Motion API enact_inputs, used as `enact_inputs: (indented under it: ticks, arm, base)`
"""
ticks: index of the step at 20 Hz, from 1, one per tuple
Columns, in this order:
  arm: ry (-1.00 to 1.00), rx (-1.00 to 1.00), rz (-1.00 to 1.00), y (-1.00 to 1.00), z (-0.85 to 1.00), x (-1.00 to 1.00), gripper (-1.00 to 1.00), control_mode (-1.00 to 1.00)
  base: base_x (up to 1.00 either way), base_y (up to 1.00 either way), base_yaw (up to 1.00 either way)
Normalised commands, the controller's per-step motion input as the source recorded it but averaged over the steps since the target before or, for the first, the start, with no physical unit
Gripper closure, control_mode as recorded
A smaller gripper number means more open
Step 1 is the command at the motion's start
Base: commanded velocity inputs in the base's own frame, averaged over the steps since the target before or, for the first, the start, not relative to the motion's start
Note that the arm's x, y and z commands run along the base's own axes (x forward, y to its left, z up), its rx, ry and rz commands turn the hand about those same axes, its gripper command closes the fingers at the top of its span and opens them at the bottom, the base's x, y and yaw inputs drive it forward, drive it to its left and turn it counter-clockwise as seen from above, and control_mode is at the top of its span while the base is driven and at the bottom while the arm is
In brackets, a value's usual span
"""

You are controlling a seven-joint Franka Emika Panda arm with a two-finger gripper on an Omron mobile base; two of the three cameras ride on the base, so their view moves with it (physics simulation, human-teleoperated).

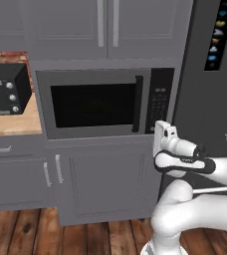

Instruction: Pick the tomato from the sink and place it in the bowl. Then pick the bowl and place it in the microwave. Then close the microwave door and press the start button.

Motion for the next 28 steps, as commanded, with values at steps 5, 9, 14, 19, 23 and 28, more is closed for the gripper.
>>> enact_inputs:
  ticks: [5,9,14,19,23,28]
  arm:
    - [-0.13,0.03,0.18,-0.81,0.38,-0.06,-1.00,-1.00]
    - [-0.03,0.08,0.17,-0.77,0.56,0.00,-1.00,-1.00]
    - [0.00,0.05,0.12,-0.70,0.45,0.10,-1.00,-1.00]
    - [0.00,0.00,0.12,-0.30,0.01,0.41,-1.00,-1.00]
    - [-0.05,-0.08,0.10,0.06,-0.36,0.18,-1.00,-1.00]
    - [-0.15,-0.04,0.01,0.00,-0.14,0.06,1.00,-1.00]
  base:
    - [0.00,0.00,0.00]
    - [0.00,0.00,0.00]
    - [0.00,0.00,0.00]
    - [0.00,0.00,0.00]
    - [0.00,0.00,0.00]
    - [0.00,0.00,0.00]
